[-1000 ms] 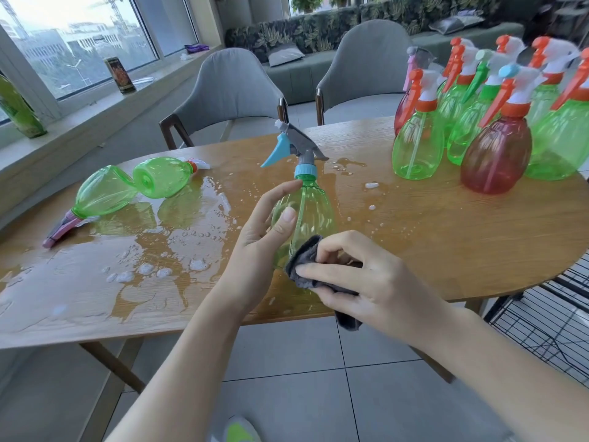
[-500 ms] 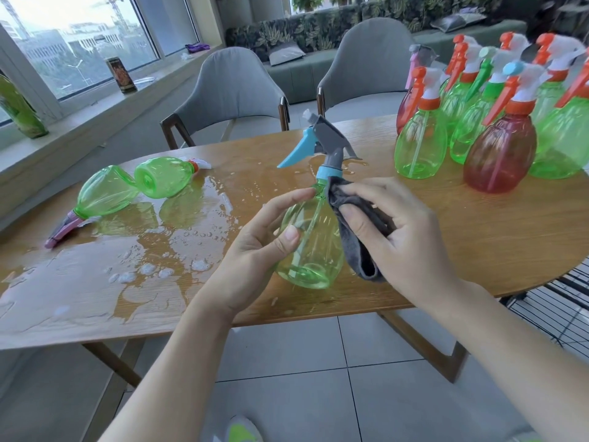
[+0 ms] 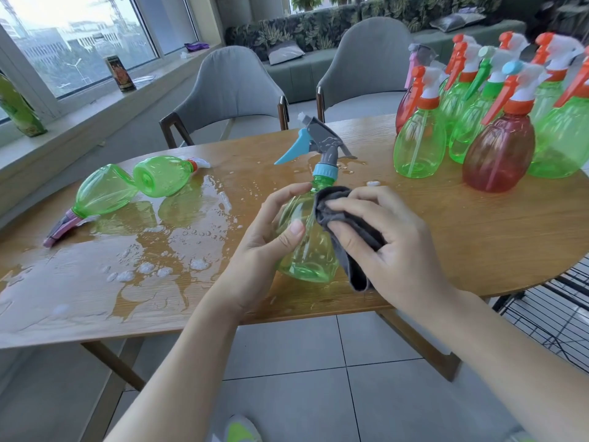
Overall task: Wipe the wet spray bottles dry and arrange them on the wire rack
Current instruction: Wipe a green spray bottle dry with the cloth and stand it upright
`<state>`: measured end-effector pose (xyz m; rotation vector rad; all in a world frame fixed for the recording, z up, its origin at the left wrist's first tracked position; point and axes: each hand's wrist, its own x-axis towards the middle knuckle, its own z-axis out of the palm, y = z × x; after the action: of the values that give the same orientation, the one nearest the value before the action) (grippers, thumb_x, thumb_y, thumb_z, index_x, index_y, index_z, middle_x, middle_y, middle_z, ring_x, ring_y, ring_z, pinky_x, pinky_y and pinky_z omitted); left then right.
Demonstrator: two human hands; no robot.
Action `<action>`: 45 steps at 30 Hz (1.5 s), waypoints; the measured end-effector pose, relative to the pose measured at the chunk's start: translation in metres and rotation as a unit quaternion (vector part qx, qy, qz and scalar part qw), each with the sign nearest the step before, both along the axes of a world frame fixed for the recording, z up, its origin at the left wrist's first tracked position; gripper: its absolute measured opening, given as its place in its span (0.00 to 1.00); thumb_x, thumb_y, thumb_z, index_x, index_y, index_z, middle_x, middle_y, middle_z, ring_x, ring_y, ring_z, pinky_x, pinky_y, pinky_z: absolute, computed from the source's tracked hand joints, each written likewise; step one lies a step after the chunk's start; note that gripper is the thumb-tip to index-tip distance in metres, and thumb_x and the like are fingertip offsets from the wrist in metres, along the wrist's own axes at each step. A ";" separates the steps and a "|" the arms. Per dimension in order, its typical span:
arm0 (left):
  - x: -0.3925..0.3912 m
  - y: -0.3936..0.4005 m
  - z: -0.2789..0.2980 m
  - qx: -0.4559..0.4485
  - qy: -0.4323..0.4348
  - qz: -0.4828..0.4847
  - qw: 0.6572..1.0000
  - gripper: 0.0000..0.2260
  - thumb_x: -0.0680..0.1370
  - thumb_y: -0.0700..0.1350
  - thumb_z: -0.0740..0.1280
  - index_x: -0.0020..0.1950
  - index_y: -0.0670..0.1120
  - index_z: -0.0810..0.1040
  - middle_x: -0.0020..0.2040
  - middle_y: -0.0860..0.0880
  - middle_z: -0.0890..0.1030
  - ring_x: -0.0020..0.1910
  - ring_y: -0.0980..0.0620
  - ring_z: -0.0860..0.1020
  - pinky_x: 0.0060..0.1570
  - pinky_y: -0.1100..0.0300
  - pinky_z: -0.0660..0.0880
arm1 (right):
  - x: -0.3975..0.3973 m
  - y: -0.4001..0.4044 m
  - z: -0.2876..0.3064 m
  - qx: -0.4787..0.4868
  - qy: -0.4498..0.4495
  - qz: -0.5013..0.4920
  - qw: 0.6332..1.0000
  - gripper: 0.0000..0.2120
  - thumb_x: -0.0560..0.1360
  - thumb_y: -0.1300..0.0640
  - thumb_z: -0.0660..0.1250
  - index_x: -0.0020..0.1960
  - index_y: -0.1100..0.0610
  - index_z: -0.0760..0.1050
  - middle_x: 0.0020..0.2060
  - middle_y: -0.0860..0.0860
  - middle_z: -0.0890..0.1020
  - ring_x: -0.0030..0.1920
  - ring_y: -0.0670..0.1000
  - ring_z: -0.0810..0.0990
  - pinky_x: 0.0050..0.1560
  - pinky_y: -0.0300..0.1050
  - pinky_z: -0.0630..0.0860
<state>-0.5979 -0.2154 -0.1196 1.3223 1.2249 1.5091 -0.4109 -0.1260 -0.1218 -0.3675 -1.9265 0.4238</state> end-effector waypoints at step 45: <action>0.015 -0.003 0.010 -0.012 -0.032 0.070 0.997 0.17 0.85 0.48 0.66 0.75 0.55 0.75 0.65 0.50 0.84 0.62 0.46 0.83 0.58 0.52 0.80 | 0.004 -0.008 -0.020 0.093 -0.064 0.085 0.990 0.10 0.78 0.63 0.74 0.59 0.63 0.84 0.51 0.59 0.80 0.51 0.52 0.81 0.57 0.40 0.77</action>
<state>-0.5830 -0.2186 -0.1094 1.1839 1.3131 1.6179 -0.4071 -0.1337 -0.1419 -0.1118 -2.1119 0.3339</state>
